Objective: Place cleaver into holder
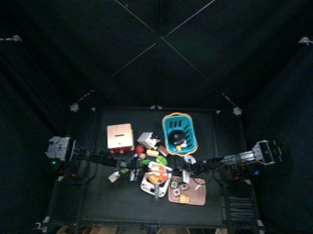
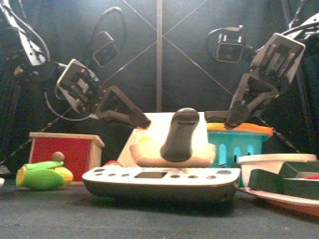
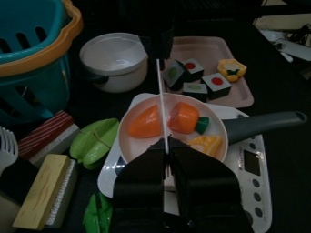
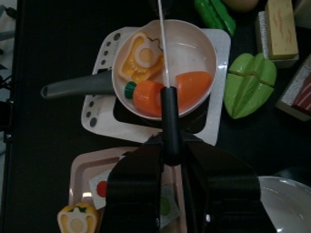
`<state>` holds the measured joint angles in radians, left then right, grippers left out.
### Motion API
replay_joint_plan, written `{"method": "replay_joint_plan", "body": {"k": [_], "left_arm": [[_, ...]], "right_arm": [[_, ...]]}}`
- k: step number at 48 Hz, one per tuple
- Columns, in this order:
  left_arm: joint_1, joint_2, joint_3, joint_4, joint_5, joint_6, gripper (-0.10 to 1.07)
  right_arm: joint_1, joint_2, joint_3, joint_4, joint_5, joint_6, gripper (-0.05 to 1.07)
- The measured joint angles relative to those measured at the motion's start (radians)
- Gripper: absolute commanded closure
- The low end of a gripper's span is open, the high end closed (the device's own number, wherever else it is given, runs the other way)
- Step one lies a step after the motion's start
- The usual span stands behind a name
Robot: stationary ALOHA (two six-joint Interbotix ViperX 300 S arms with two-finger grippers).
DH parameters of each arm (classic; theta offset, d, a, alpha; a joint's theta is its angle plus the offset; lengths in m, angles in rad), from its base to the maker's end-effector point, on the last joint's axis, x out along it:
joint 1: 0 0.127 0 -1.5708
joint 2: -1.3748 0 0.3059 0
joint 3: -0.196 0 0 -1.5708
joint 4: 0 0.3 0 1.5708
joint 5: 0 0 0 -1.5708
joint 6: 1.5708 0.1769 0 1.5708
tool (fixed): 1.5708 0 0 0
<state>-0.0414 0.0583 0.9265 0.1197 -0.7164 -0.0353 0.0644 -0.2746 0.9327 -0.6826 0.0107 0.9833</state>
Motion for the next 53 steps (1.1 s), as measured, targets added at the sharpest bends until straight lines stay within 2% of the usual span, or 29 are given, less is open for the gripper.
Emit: {"method": "replay_joint_plan", "body": {"k": [7,15,21,32,40,46,53], "left_arm": [[0.000,0.000,0.000,-0.005,-0.003,0.000,0.39],[0.002,-0.015,-0.003,-0.025,-0.014,0.003,0.16],[0.008,-0.040,-0.002,-0.044,-0.014,0.006,0.06],[0.038,-0.114,0.041,-0.084,-0.028,0.006,0.05],[0.106,-0.207,0.106,-0.141,-0.067,0.006,0.05],[0.170,-0.284,0.158,-0.183,-0.075,0.008,0.05],[0.227,-0.305,0.189,-0.219,-0.075,0.006,0.05]], "right_arm": [[0.000,-0.002,-0.003,0.000,0.000,0.000,0.52],[-0.015,-0.020,-0.025,0.000,0.000,0.000,0.52],[-0.023,-0.041,-0.023,0.000,0.000,0.000,0.52],[-0.031,-0.087,-0.025,0.011,0.041,0.009,0.52],[-0.041,-0.109,-0.057,0.078,0.107,0.009,0.52],[-0.063,-0.130,-0.098,0.132,0.207,0.009,0.52],[-0.086,-0.135,-0.156,0.163,0.344,0.005,0.52]]}}
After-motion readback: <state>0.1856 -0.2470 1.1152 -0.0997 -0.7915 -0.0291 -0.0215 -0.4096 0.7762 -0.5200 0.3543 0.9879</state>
